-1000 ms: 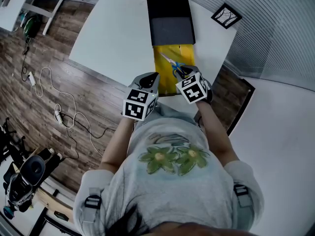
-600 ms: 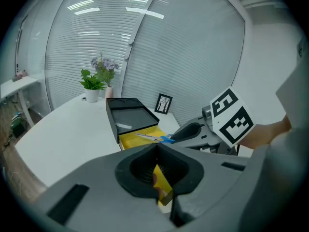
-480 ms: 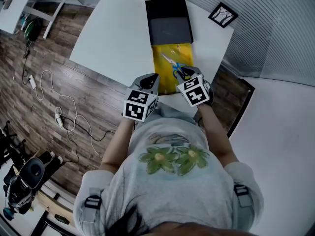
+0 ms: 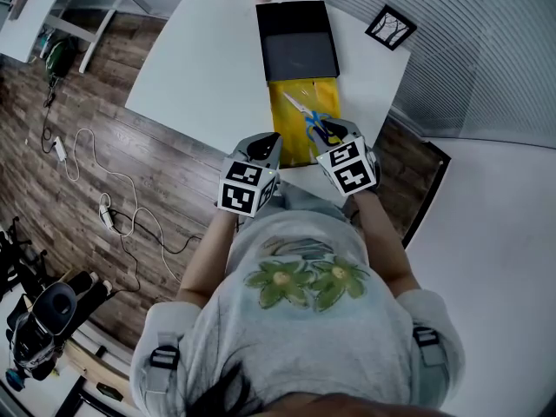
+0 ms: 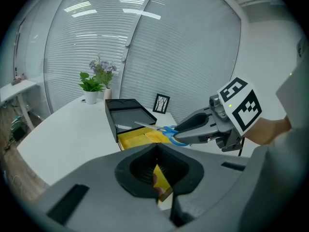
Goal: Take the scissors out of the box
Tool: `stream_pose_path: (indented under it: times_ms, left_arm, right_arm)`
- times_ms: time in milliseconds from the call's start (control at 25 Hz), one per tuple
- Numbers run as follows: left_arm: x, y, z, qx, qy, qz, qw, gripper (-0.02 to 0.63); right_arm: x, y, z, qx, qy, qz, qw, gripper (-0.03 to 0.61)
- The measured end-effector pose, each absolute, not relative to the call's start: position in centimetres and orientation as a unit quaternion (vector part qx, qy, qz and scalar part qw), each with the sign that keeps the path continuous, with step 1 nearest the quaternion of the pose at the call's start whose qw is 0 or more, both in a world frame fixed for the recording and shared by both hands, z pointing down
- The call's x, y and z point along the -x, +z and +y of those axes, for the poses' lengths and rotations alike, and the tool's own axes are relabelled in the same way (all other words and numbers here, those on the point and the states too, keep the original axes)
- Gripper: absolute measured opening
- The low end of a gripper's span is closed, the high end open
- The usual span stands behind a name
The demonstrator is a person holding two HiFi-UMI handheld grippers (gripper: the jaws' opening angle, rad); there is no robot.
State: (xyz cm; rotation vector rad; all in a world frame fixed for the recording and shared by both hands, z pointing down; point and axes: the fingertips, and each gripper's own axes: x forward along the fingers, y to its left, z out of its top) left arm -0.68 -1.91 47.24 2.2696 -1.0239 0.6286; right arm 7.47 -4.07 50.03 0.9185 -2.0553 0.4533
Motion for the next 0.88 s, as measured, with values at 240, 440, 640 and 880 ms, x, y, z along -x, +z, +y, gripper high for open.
stream_pose_path:
  times_ms: [240,440,640,880]
  left_arm:
    - [0.5,47.0,-1.9,-0.850,0.234,-0.381,0.278,0.006]
    - [0.4,46.4,-1.8,-0.853,0.232,-0.381,0.272,0.006]
    - [0.6,46.2,-2.1,-0.853,0.230,-0.383,0.270,0.006]
    - [0.5,45.9,-2.0,-0.854,0.229,-0.385,0.266,0.006]
  right_arm:
    - [-7.4,48.6,-4.0,-0.367,0.167,-0.823,0.400,0.086]
    - [-7.1,46.9,-3.6,-0.369,0.152,-0.829,0.393,0.086]
    - [-6.8,45.1,-3.9,-0.369,0.138,-0.836,0.382,0.086]
    - [-6.8,43.6,-3.9,-0.370,0.124,-0.843,0.372,0.086]
